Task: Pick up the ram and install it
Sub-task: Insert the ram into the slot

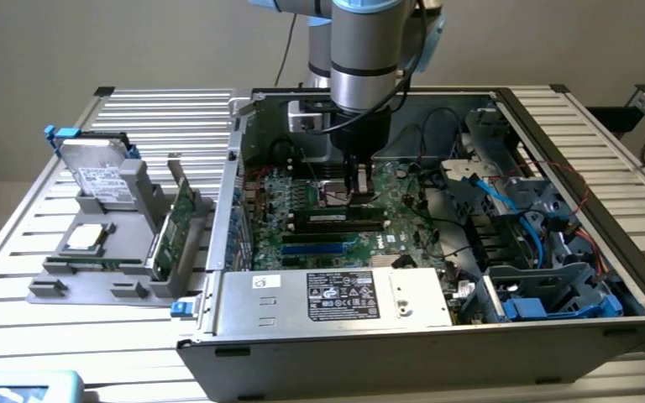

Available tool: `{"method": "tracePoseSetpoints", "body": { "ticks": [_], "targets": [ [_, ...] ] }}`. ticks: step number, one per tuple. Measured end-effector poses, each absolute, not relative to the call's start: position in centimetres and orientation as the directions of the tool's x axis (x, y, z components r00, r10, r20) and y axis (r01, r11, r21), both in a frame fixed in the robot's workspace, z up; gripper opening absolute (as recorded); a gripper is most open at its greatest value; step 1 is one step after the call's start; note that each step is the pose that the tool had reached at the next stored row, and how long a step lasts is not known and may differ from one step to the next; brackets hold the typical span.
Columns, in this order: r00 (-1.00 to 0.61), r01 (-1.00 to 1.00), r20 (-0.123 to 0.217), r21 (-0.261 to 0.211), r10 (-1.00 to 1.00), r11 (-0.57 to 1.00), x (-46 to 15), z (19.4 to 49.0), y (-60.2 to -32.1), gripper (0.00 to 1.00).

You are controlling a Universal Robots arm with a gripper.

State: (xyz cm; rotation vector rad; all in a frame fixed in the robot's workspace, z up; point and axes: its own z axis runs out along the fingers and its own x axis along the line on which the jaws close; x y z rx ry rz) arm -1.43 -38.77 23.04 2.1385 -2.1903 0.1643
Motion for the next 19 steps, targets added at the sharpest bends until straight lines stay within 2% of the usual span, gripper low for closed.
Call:
{"method": "tracePoseSetpoints", "body": {
  "ticks": [19],
  "targets": [
    [-0.012,-1.000,0.129,-0.023,-0.992,0.009,-1.43,22.94,-38.77,0.13]
  ]
}}
